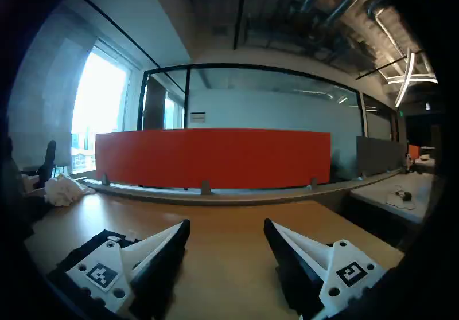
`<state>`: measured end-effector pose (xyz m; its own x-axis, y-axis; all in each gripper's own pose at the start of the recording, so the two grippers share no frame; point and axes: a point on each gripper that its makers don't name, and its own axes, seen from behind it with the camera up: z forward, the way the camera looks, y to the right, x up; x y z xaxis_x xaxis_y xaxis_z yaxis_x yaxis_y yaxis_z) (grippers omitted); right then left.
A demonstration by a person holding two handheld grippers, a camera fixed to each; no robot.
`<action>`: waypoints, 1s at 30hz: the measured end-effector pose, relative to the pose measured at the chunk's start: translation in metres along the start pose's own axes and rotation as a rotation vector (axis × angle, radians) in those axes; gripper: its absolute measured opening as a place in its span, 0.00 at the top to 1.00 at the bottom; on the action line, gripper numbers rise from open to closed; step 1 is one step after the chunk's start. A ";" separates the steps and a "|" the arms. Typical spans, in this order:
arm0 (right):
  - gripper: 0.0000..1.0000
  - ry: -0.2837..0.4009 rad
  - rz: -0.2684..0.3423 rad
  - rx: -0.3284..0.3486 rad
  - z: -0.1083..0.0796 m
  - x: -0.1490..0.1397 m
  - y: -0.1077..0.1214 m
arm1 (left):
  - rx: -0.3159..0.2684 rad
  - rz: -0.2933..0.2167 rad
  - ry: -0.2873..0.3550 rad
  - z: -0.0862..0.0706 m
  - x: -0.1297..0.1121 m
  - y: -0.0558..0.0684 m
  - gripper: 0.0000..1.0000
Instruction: Fold towel
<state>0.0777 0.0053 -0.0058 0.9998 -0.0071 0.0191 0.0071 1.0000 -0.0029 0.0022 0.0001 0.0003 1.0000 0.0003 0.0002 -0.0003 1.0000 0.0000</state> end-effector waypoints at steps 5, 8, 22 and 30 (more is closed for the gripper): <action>0.01 0.005 -0.005 0.004 0.001 0.045 -0.001 | 0.000 -0.001 -0.005 0.003 0.031 0.001 0.05; 0.01 0.009 -0.008 0.003 0.001 0.069 -0.002 | -0.004 -0.007 -0.012 0.004 0.050 0.001 0.05; 0.01 -0.009 -0.010 0.014 0.000 0.124 -0.008 | -0.042 -0.001 -0.044 0.006 0.098 0.007 0.05; 0.01 -0.065 -0.066 0.107 -0.001 0.124 -0.030 | -0.129 0.024 -0.096 0.007 0.098 0.024 0.05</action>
<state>0.2017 -0.0252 -0.0041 0.9939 -0.0758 0.0803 0.0670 0.9920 0.1071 0.1002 0.0242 0.0075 0.9951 0.0308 0.0941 -0.0184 0.9914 -0.1294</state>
